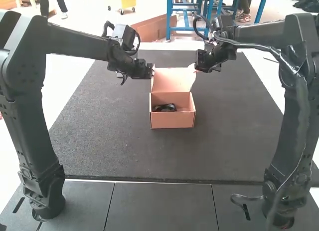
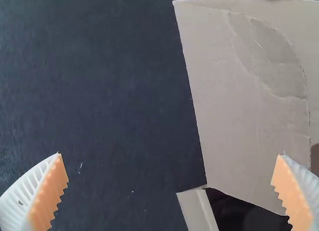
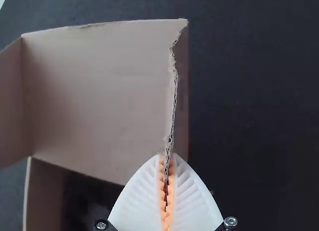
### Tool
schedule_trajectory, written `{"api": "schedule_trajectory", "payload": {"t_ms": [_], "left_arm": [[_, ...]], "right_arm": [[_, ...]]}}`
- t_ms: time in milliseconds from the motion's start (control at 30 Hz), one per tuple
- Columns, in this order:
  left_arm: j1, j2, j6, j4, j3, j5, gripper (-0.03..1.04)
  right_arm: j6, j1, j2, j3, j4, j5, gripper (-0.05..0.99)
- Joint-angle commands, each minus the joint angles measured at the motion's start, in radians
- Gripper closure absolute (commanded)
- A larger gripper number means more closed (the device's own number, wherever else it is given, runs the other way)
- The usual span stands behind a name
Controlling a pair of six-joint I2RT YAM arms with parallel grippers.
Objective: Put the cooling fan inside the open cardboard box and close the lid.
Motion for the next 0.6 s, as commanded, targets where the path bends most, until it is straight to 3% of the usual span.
{"api": "schedule_trajectory", "payload": {"t_ms": [0,267,567], "left_arm": [[-0.007,0.005,0.002,-0.002,0.038,0.007,0.04],[-0.014,-0.002,0.002,-0.009,0.041,0.005,0.04],[-0.06,-0.018,0.0,-0.039,0.041,0.005,0.04]], "right_arm": [[-0.001,0.022,-0.048,0.011,-0.013,-0.005,0.95],[-0.002,0.042,-0.096,-0.059,-0.011,0.016,0.95],[-0.005,0.073,-0.166,-0.17,-0.004,0.016,0.95]]}}
